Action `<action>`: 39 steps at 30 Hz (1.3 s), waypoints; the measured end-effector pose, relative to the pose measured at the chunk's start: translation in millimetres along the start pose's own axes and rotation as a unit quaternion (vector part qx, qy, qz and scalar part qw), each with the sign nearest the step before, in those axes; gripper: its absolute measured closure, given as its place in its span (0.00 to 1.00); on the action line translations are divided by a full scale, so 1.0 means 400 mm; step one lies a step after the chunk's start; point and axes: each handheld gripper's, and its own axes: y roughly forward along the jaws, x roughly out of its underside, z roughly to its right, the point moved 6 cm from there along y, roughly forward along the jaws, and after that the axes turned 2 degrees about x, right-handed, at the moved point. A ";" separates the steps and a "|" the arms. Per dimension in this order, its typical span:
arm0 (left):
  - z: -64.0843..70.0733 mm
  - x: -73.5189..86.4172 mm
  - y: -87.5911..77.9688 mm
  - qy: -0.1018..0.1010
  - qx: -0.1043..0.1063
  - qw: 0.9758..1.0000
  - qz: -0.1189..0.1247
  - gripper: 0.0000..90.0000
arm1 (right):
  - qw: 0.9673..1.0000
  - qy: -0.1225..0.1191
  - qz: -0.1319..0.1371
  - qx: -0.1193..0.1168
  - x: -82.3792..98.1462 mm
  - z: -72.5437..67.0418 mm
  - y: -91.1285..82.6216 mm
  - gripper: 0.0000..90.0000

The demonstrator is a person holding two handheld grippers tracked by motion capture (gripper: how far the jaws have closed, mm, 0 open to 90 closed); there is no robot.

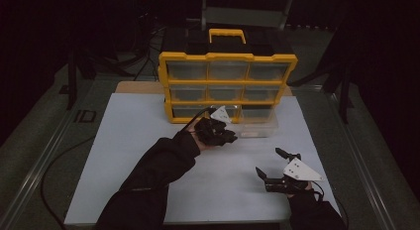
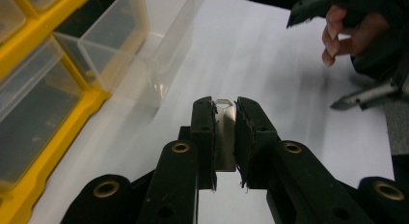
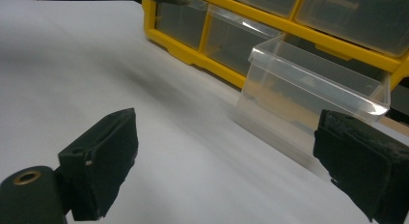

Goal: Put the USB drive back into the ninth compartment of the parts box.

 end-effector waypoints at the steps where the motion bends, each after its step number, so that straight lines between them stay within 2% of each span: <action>1: 0.000 -0.006 0.001 -0.001 0.001 1.000 0.002 0.88 | 1.000 0.001 0.001 -0.001 0.000 0.000 0.000 0.09; 6: -0.008 -0.040 0.003 -0.008 0.000 1.000 0.017 0.88 | 1.000 0.001 0.001 -0.001 0.000 0.000 0.000 0.09; 11: -0.015 -0.066 0.013 -0.008 -0.001 1.000 0.020 0.88 | 1.000 -0.002 0.003 -0.001 -0.002 0.000 -0.003 0.09; 20: -0.035 -0.118 0.034 -0.029 -0.008 0.999 0.034 0.88 | 1.000 0.002 0.006 -0.003 -0.004 -0.002 -0.005 0.09; 23: -0.042 -0.134 0.040 -0.028 -0.012 0.999 0.037 0.88 | 1.000 0.003 0.006 -0.004 -0.004 -0.001 -0.005 0.09; 31: -0.063 -0.173 0.051 -0.047 -0.017 0.997 0.058 0.88 | 1.000 0.006 0.010 -0.004 -0.007 0.000 -0.008 0.09; 39: -0.072 -0.209 0.065 -0.057 -0.021 0.995 0.076 0.88 | 1.000 0.007 0.011 -0.005 -0.007 0.001 -0.010 0.09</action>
